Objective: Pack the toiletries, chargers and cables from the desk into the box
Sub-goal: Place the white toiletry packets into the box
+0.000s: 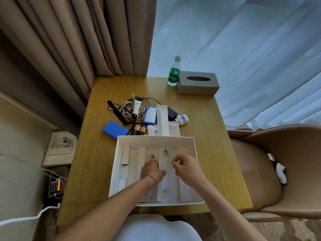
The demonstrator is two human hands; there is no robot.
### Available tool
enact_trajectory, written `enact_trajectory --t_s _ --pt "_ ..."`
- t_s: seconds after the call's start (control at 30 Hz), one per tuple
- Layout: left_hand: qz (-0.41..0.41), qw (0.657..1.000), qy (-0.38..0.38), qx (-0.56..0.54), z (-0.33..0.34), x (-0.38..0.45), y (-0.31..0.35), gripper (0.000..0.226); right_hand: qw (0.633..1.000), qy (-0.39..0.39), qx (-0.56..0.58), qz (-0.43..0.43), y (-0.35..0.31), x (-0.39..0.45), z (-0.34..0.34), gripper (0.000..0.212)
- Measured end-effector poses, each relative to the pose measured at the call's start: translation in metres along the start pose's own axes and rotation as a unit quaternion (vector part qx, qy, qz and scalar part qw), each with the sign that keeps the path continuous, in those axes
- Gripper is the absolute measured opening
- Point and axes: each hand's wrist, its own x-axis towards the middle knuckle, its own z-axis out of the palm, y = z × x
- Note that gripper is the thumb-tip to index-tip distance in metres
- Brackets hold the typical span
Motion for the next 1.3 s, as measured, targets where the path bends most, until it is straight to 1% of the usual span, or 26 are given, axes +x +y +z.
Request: enact_trajectory --t_s 0.1,0.23,0.33,0.4,0.47,0.57,0.63,0.7,0.83,0.97,1.07,1.17,1.3 --pt "0.014 0.996 0.013 0.087 -0.003 0.002 -0.002 0.032 1.000 -0.001 0.011 0.001 0.002 0.000 -0.001 0.014" --pt "0.051 0.977 -0.008 0.205 -0.009 0.006 0.000 0.042 1.000 0.002 0.021 -0.002 0.002 0.003 -0.002 0.014" --pt "0.070 0.965 -0.026 0.253 -0.016 0.005 0.004 0.044 0.999 0.012 0.025 -0.017 -0.001 0.010 -0.006 0.015" --pt "0.085 0.958 -0.028 0.272 -0.023 -0.002 0.007 0.041 0.999 0.026 0.035 -0.031 -0.007 0.018 -0.012 0.016" --pt "0.105 0.962 -0.013 0.251 -0.033 -0.013 0.012 0.037 0.997 0.044 0.054 -0.042 -0.017 0.030 -0.021 0.016" --pt "0.153 0.976 0.046 0.146 -0.054 -0.034 0.018 0.025 0.995 0.055 0.069 -0.054 -0.035 0.052 -0.034 0.013" --pt "0.185 0.975 0.085 0.086 -0.072 -0.046 0.022 0.017 0.993 0.065 0.074 -0.062 -0.044 0.069 -0.041 0.014" --pt "0.210 0.971 0.108 0.042 -0.092 -0.055 0.026 0.013 0.993 0.074 0.072 -0.064 -0.052 0.088 -0.044 0.016" --pt "0.220 0.964 0.146 -0.027 -0.127 -0.061 0.031 0.012 0.995 0.054 0.077 -0.028 -0.061 0.133 -0.042 0.016" --pt "0.219 0.960 0.167 -0.041 -0.149 -0.054 0.032 0.010 0.999 0.027 0.012 0.031 -0.063 0.181 -0.032 0.016" --pt "0.223 0.959 0.171 -0.024 -0.160 -0.044 0.032 0.011 0.995 0.022 -0.073 0.067 -0.061 0.203 -0.021 0.016" --pt "0.229 0.956 0.182 -0.015 -0.170 -0.036 0.035 0.012 0.985 0.018 -0.135 0.103 -0.059 0.217 -0.009 0.031" --pt "0.223 0.957 0.186 -0.017 -0.178 -0.026 0.037 0.013 0.977 0.014 -0.175 0.120 -0.056 0.228 0.003 0.050"
